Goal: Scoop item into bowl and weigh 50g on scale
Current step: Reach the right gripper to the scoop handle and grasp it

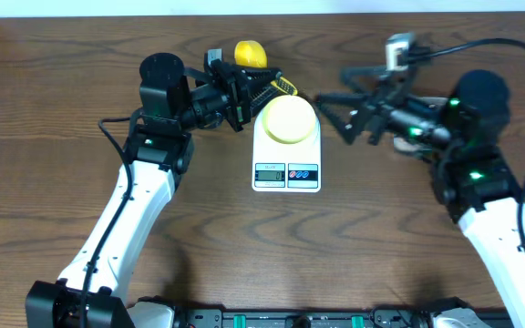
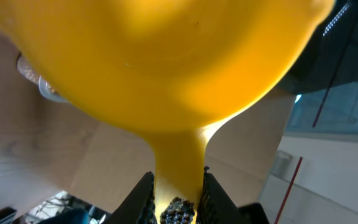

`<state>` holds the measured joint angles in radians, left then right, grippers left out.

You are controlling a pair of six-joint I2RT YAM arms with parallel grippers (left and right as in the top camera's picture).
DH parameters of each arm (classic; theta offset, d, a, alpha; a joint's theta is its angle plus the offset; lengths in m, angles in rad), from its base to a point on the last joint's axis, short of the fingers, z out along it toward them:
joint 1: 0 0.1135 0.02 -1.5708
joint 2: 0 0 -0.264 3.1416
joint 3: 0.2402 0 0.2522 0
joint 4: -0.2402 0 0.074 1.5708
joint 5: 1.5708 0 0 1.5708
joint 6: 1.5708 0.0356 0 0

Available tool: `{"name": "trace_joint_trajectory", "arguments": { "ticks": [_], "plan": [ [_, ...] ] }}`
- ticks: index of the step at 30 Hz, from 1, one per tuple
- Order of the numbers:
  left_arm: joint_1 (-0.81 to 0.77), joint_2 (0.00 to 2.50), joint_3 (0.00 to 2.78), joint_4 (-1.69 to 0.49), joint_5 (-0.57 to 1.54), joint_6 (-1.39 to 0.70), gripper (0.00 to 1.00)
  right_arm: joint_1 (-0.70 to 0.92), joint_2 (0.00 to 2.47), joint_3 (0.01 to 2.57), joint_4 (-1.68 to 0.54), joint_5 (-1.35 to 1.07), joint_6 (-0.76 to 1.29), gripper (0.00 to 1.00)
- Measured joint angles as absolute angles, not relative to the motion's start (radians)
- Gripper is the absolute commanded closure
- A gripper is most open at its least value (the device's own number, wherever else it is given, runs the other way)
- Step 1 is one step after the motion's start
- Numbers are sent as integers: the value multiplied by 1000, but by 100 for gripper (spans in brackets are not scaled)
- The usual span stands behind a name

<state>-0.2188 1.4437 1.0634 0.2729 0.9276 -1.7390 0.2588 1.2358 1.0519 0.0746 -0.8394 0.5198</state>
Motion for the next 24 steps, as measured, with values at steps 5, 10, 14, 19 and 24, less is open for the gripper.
{"name": "trace_joint_trajectory", "arguments": {
  "ticks": [5, 10, 14, 19, 24],
  "plan": [
    [-244, 1444, 1063, 273, 902, -1753, 81, 306, 1256, 1052, 72, -791, 546, 8],
    [-261, 1444, 1063, 273, 885, -1755, 82, 334, 1258, 1052, 72, -753, 564, 21],
    [-275, 1444, 1063, 273, 883, -1754, 81, 350, 1275, 1052, 58, -726, 573, 23],
    [-311, 1444, 1063, 273, 880, -1751, 81, 351, 1309, 1053, 18, -711, 570, 35],
    [-318, 1444, 1063, 273, 880, -1720, 81, 351, 1315, 1054, 18, -694, 567, 42]
  ]
}}
